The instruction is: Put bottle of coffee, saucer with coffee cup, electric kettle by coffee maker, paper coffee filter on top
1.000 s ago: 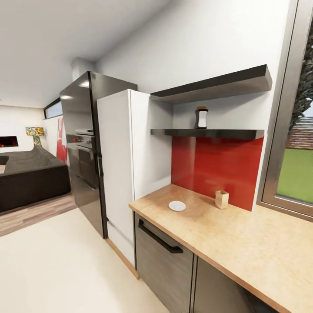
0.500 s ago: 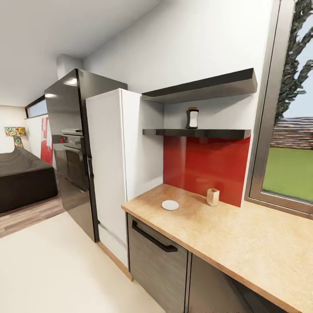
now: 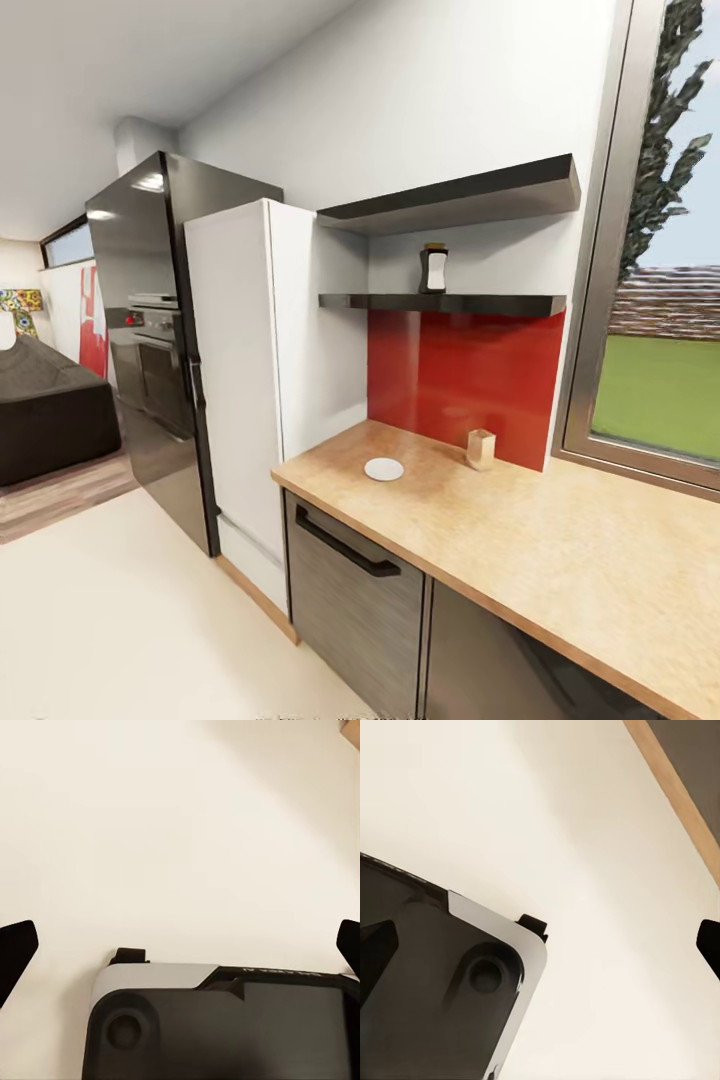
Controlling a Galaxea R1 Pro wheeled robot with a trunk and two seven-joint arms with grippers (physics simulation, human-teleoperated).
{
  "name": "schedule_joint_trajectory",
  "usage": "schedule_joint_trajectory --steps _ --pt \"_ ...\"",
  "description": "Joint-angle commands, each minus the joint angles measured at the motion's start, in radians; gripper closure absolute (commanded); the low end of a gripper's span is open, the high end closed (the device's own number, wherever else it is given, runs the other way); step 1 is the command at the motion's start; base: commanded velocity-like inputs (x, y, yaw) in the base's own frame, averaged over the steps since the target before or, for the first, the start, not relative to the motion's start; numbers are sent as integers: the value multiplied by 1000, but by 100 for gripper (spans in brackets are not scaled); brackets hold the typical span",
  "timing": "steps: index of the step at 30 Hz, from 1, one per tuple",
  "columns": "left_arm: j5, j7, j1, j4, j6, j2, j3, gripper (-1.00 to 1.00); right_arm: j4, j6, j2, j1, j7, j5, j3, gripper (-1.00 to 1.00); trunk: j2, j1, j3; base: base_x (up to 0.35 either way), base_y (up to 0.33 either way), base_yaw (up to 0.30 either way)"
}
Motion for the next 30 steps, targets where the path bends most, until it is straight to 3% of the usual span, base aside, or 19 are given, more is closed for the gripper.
schedule_joint_trajectory --steps 1,30 --pt "7 1 1 -2 -1 0 2 -100 4 -6 -1 -2 1 8 -8 -100 0 0 -1 0 0 77" --pt "6 1 1 -1 -1 0 2 -100 4 -6 -1 -2 1 8 -8 -100 0 0 -45 0 0 81"
